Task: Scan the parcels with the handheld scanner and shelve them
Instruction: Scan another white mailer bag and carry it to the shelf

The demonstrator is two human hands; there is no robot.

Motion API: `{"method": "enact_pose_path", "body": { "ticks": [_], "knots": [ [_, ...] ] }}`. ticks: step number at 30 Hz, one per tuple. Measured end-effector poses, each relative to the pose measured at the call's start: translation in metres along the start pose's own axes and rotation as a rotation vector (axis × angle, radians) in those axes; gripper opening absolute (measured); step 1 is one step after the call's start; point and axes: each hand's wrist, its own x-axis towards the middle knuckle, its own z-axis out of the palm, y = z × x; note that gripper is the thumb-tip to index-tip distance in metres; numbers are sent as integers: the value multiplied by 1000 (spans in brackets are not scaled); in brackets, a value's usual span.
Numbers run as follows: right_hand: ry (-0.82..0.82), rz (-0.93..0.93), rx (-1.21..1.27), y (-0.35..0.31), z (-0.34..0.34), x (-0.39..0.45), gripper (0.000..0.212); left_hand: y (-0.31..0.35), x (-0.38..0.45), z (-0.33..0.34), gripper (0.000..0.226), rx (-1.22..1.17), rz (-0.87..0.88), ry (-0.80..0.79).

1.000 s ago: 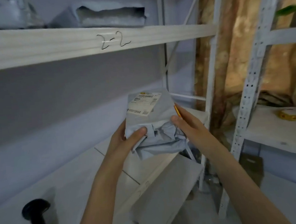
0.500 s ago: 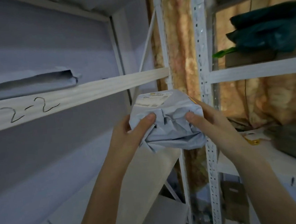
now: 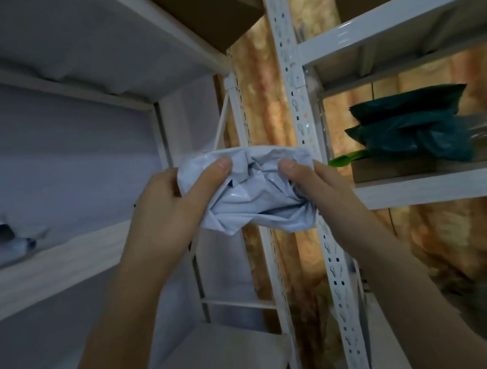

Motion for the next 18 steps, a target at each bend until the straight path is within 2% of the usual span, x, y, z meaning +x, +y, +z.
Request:
{"method": "enact_pose_path", "body": {
  "ticks": [3, 7, 10, 15, 18],
  "knots": [
    [-50, -4, 55, 17, 4, 27, 19, -15, 17, -3, 57, 119, -24, 78],
    [-133, -10, 136, 45, 10, 62, 20, -23, 30, -7, 60, 280, -62, 215],
    [-234, -11, 180, 66, 24, 86, 27, -28, 35, -14, 53, 408, -98, 337],
    [-391, -69, 299, 93, 60, 119, 18, -37, 40, -30, 33, 604, -135, 495],
    [-433, -75, 376, 99, 84, 130, 17, -38, 41, -39, 32, 652, -155, 562]
  ]
}}
